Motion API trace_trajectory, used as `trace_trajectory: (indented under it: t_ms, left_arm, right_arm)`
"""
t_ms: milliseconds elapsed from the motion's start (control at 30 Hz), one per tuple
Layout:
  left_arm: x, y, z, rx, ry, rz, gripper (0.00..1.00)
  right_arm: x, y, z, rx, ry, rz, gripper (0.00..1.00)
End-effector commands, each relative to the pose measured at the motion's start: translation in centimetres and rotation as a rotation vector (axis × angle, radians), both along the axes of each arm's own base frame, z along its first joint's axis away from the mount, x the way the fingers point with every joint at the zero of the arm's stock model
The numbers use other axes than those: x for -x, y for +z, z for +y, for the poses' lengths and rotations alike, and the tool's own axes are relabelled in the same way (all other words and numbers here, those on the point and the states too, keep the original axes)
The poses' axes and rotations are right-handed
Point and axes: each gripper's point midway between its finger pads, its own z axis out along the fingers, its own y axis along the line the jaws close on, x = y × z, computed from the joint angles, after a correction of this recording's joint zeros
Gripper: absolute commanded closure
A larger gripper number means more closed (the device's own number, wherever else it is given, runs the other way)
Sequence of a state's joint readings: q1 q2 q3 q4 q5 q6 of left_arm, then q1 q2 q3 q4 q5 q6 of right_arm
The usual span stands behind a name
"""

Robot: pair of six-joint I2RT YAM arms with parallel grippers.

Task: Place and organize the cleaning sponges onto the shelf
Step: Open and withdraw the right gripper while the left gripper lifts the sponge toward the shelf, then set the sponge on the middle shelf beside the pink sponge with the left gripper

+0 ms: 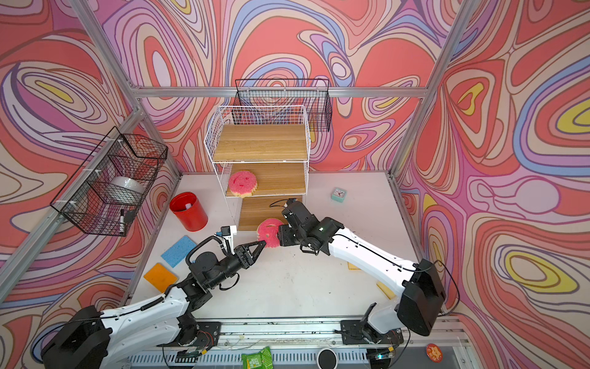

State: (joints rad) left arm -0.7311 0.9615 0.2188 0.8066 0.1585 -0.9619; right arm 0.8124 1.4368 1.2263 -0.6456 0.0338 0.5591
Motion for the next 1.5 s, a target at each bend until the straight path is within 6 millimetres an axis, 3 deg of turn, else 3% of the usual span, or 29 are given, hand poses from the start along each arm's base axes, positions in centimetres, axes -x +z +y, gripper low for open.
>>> trace_trajectory:
  t_ms: [0, 233, 500, 633, 900, 1133, 1467]
  left_arm:
    - [-0.1, 1.3, 0.4, 0.007, 0.022, -0.033, 0.58]
    - [-0.4, 1.5, 0.1, 0.004, 0.014, -0.037, 0.63]
    - [-0.6, 1.1, 0.6, 0.001, 0.043, -0.023, 0.63]
    - [-0.9, 1.9, 0.8, 0.006, 0.06, -0.029, 0.63]
    - [-2.3, 5.9, 1.6, 0.085, 0.14, -0.07, 0.62]
    - [-3.9, 9.2, 0.7, 0.21, 0.141, -0.093, 0.62]
    - [-6.9, 13.4, -0.7, 0.281, 0.174, -0.152, 0.63]
  right_arm:
    - [0.3, 1.3, -0.4, -0.012, 0.001, -0.031, 0.41]
    - [0.4, 1.3, -0.8, -0.015, -0.007, -0.039, 0.4]
    - [0.3, 2.8, -1.6, -0.005, -0.019, -0.079, 0.4]
    - [0.4, 3.3, -2.4, -0.005, -0.031, -0.09, 0.4]
    - [0.9, 4.4, -4.6, -0.019, -0.078, -0.125, 0.4]
    - [1.8, 6.4, -7.2, -0.052, -0.125, -0.178, 0.4]
    - [2.6, 6.1, -8.4, -0.06, -0.146, -0.18, 0.4]
